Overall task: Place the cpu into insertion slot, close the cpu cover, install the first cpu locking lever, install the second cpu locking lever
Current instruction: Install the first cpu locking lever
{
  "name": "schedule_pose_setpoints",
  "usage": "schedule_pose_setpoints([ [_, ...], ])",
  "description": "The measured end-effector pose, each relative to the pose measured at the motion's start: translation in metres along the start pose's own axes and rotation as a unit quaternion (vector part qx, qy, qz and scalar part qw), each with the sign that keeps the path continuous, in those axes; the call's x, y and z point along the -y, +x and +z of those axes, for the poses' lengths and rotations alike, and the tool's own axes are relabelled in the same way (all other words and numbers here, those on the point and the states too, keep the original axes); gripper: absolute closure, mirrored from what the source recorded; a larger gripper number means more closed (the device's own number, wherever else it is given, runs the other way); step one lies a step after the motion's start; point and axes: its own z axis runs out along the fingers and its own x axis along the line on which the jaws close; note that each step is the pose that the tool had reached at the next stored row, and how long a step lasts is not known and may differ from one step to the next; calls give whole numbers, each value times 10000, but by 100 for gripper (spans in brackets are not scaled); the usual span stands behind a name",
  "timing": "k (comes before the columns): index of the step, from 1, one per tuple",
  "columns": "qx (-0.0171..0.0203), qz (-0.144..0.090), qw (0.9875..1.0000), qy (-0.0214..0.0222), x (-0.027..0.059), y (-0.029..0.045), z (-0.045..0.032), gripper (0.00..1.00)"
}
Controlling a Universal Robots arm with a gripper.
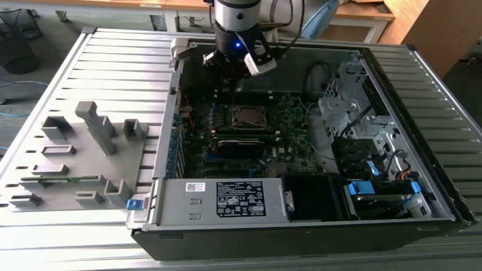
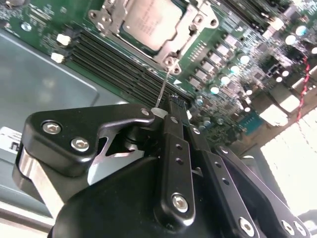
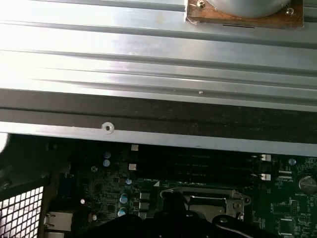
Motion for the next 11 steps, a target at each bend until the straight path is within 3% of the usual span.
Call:
schedule_pose_setpoints([
  [3,0,-1,10000,0,3,-57,1,89],
  [11,9,52,10000,-33,4,-66,2,89],
])
